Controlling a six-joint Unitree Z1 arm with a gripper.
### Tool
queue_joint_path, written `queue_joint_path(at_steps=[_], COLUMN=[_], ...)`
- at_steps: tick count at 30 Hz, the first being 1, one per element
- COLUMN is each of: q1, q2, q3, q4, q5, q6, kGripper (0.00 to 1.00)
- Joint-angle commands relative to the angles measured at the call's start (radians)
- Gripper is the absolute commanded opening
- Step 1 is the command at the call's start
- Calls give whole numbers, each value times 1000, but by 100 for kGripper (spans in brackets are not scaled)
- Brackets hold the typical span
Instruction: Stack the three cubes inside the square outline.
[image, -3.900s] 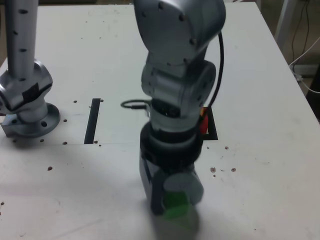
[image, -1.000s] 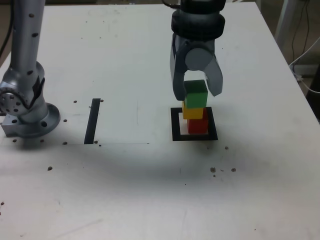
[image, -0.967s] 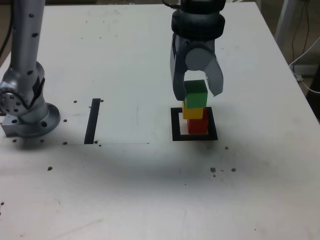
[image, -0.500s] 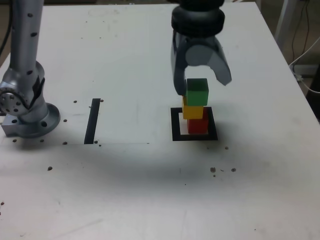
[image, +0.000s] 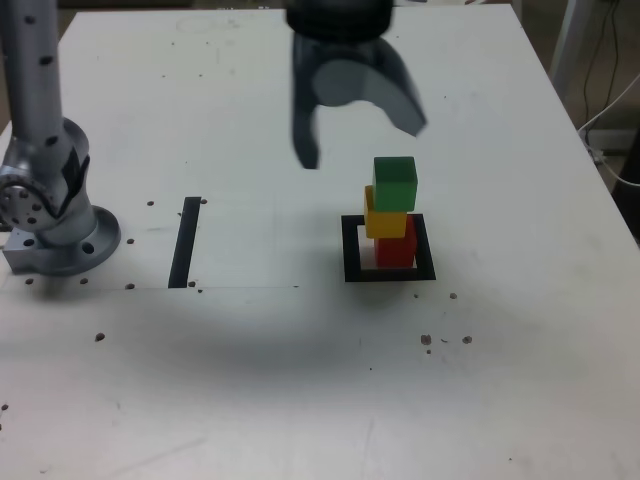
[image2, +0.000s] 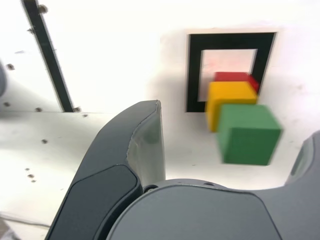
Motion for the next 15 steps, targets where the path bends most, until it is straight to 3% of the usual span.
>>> queue_joint_path(at_steps=[1, 9, 15], q1=[-1, -5, -4], q2=[-53, -182, -234], q3=[39, 261, 453], q4=[10, -5, -92], q5=[-4, -13, -25], q6=[4, 43, 70], kGripper=[100, 100, 100])
